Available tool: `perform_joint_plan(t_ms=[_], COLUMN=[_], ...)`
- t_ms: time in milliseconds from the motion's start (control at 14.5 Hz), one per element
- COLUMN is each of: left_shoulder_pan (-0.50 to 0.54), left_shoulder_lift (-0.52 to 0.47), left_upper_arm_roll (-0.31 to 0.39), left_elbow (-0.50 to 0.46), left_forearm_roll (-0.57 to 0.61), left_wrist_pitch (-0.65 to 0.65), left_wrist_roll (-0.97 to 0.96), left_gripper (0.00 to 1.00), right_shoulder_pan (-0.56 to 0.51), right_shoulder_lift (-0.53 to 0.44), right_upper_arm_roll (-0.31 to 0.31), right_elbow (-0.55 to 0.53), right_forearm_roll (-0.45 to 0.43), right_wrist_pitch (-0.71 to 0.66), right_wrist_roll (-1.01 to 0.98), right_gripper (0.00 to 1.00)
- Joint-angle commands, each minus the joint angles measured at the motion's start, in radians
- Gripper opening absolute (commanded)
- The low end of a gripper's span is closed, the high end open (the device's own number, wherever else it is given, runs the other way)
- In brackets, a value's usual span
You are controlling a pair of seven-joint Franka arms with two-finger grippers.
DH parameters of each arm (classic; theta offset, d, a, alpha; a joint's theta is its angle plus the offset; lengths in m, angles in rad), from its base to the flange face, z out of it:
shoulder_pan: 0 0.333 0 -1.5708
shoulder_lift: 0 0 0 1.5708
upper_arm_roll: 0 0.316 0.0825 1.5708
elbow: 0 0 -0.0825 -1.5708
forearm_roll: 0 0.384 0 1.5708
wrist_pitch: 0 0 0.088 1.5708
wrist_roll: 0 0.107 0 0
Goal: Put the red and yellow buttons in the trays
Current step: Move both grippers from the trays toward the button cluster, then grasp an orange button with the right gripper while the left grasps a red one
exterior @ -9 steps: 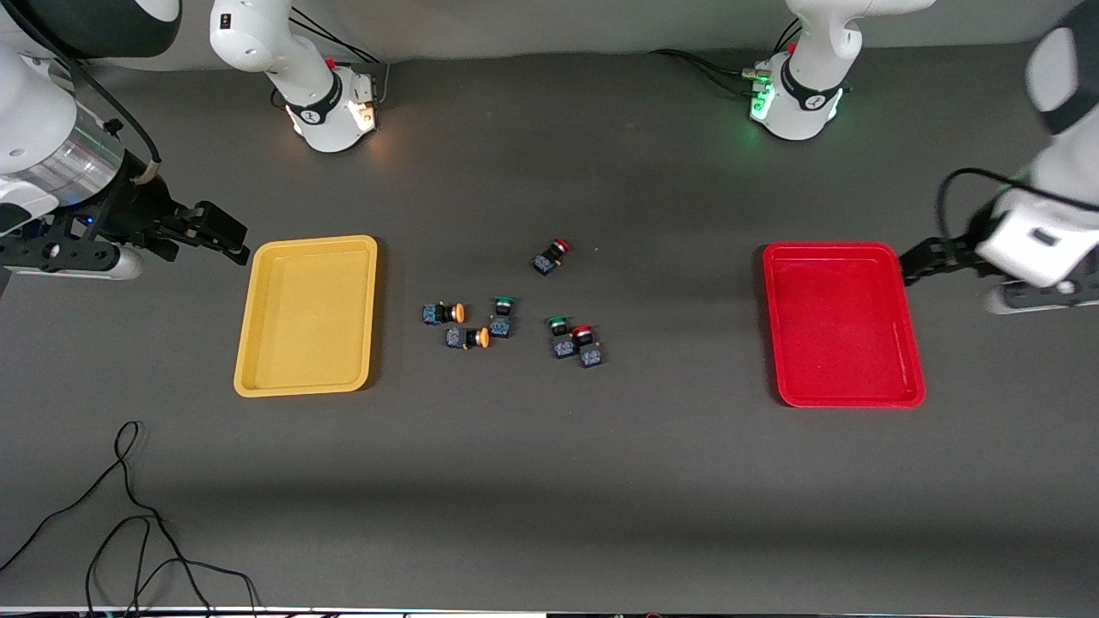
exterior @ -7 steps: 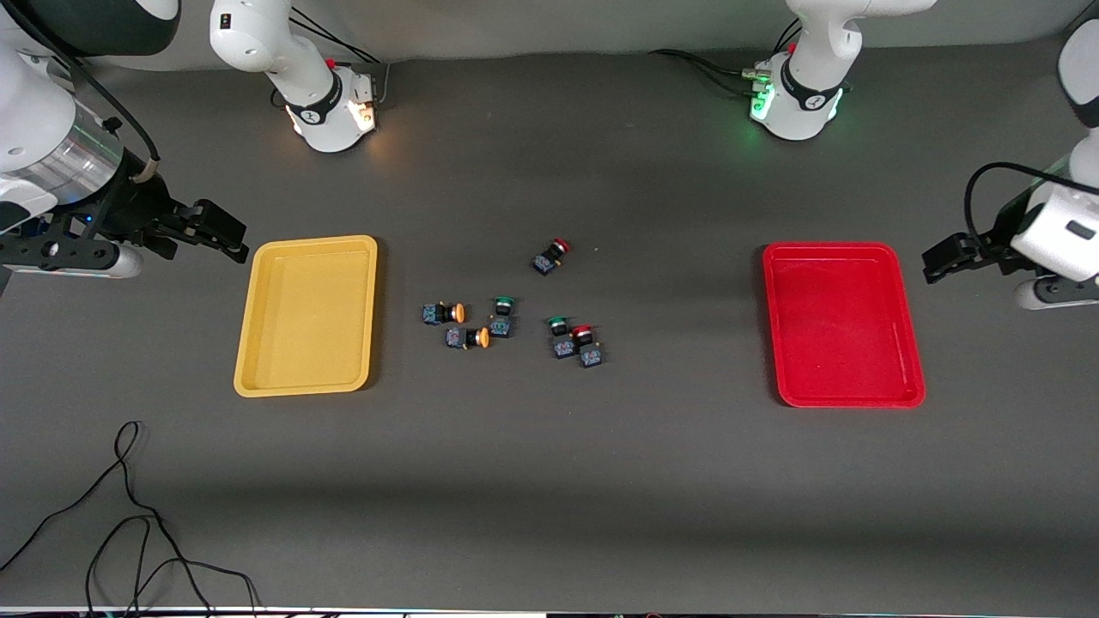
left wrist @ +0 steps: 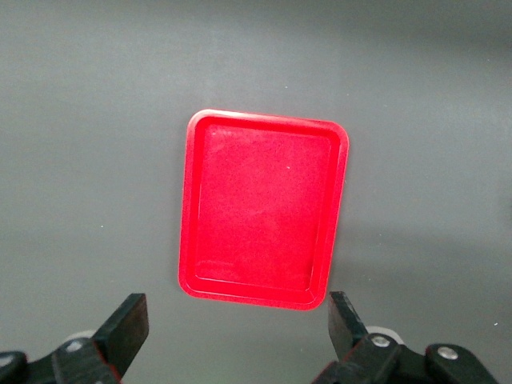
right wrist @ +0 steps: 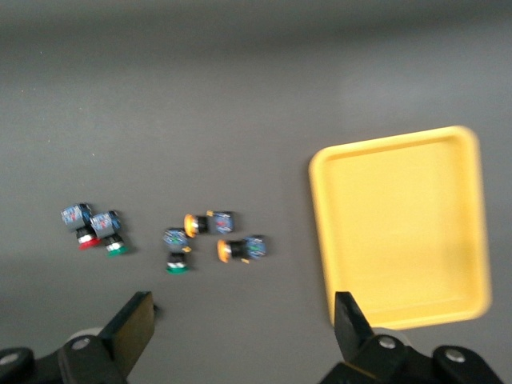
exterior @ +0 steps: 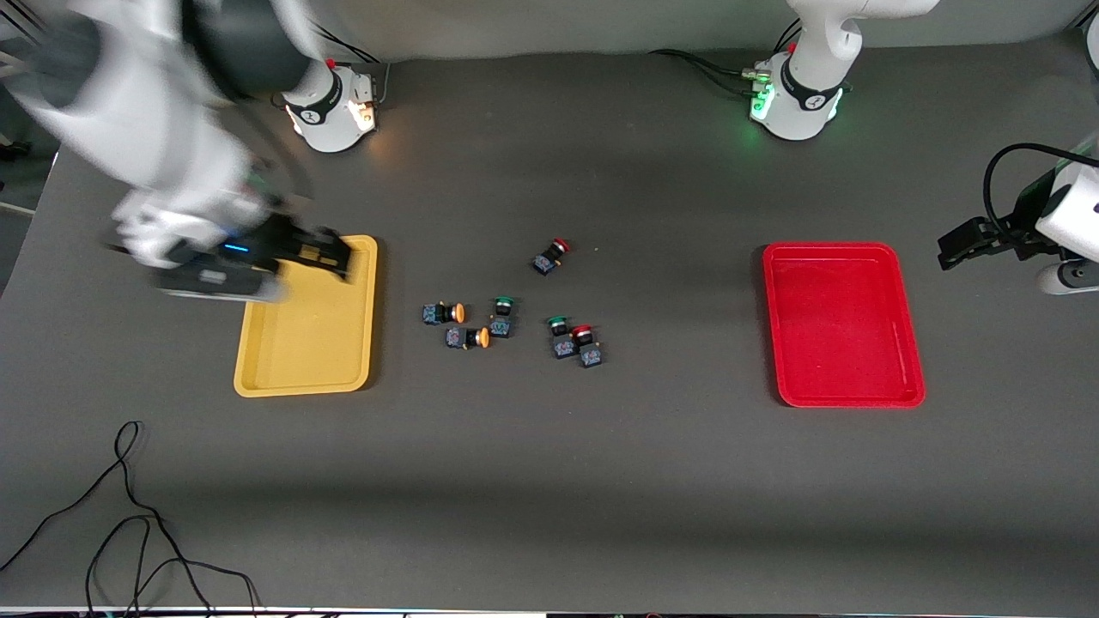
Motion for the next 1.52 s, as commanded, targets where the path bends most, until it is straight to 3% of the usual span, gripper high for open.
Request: perform_joint_plan(t_ms=[0,276,414,621,828,1034,1172,1448], left_shoulder_pan=[-0.023,-0.078,-0.129,-0.218,-0.322,-0.337,-0.348,-0.397], left_shoulder_lift=[-0.004,0.040,0.072,0.138,0.227,0.362,0.448,0.577], left_upper_arm_roll=[-0.002,-0.025,-0.025,-0.027,-0.047,-0.184,-0.240,-0.248], left_elbow=[0.004,-0.005,-0.007,-0.007,-0.005,-0.002,0.001,0.011], left_forearm_roll=[0.012,0.001,-0.002,-0.031,-0.032,-0.031,-0.020,-0.011], left_wrist_pitch=[-0.033,-0.067,-0.052,0.014,0.129,0.305,0.426,0.611], left_wrist_roll=[0.009,-0.007,-0.041,-0.151,-0.335,-0.626,-0.751,-0.885], left_gripper=[1.00,1.00,1.00,1.00,1.00,1.00,1.00,1.00], right_shoulder_pan=[0.003,0.001,0.002,-0.011,-0.053,-0.054,-0.053,-0.065], right_shoulder_lift=[0.032,0.107,0.165,0.237,0.300,0.363,0.389,0.411], right_upper_arm_roll=[0.109,0.202,0.235,0.262,0.312,0.315,0.323,0.355], right_elbow=[-0.152,-0.368,-0.400,-0.398,-0.409,-0.407,-0.409,-0.409], right_forearm_roll=[0.022,0.131,0.192,0.200,0.345,0.445,0.478,0.491], right_wrist_pitch=[0.190,0.388,0.416,0.435,0.435,0.441,0.450,0.500], right_wrist_roll=[0.146,0.128,0.116,0.110,0.091,0.090,0.090,0.090], right_gripper=[1.00,1.00,1.00,1.00,1.00,1.00,1.00,1.00])
